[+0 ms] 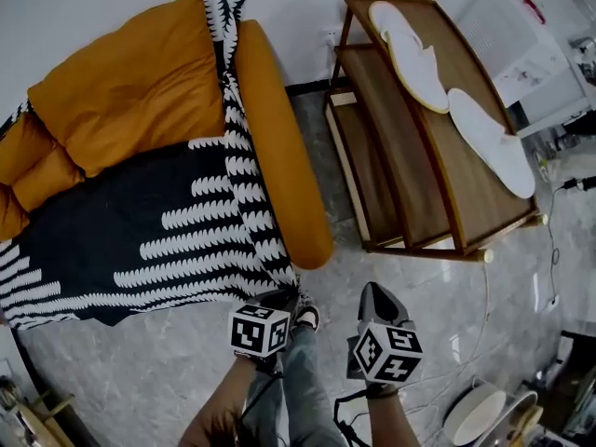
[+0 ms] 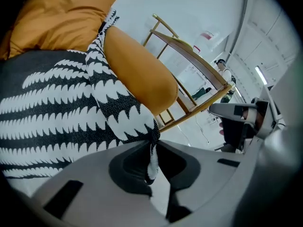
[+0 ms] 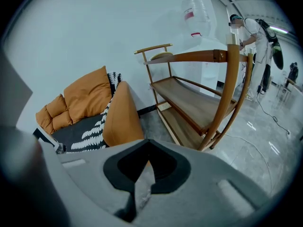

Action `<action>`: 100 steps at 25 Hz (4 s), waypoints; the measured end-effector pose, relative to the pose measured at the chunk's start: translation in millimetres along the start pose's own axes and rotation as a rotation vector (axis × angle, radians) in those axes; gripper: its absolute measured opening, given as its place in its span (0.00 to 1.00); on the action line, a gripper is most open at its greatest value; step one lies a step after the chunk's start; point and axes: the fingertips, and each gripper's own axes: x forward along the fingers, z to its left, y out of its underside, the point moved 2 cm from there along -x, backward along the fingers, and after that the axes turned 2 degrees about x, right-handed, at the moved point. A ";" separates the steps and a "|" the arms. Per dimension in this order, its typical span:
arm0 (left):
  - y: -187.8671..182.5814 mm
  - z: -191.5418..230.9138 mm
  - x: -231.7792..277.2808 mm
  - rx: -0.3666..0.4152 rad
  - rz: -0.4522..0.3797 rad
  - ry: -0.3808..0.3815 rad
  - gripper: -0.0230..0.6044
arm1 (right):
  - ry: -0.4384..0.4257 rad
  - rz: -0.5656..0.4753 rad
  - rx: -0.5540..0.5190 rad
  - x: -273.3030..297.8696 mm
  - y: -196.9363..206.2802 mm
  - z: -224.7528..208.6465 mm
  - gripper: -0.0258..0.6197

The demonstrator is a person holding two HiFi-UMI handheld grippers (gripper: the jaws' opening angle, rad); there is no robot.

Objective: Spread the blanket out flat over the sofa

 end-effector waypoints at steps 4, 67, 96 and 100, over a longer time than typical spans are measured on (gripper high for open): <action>12.0 1.7 9.9 -0.085 -0.029 0.008 0.09 | -0.004 0.017 -0.011 1.8 4.1 -3.9 0.05; -19.3 -19.4 -169.5 0.090 -0.222 -0.005 0.24 | -0.047 -0.030 -0.105 -101.7 -6.6 78.3 0.05; -95.4 -112.9 -531.7 0.154 -0.778 -0.408 0.04 | -0.195 -0.350 -0.225 -319.5 -167.2 192.8 0.05; -90.9 -114.6 -538.2 0.126 -0.804 -0.445 0.04 | -0.230 -0.344 -0.256 -320.3 -166.1 196.9 0.05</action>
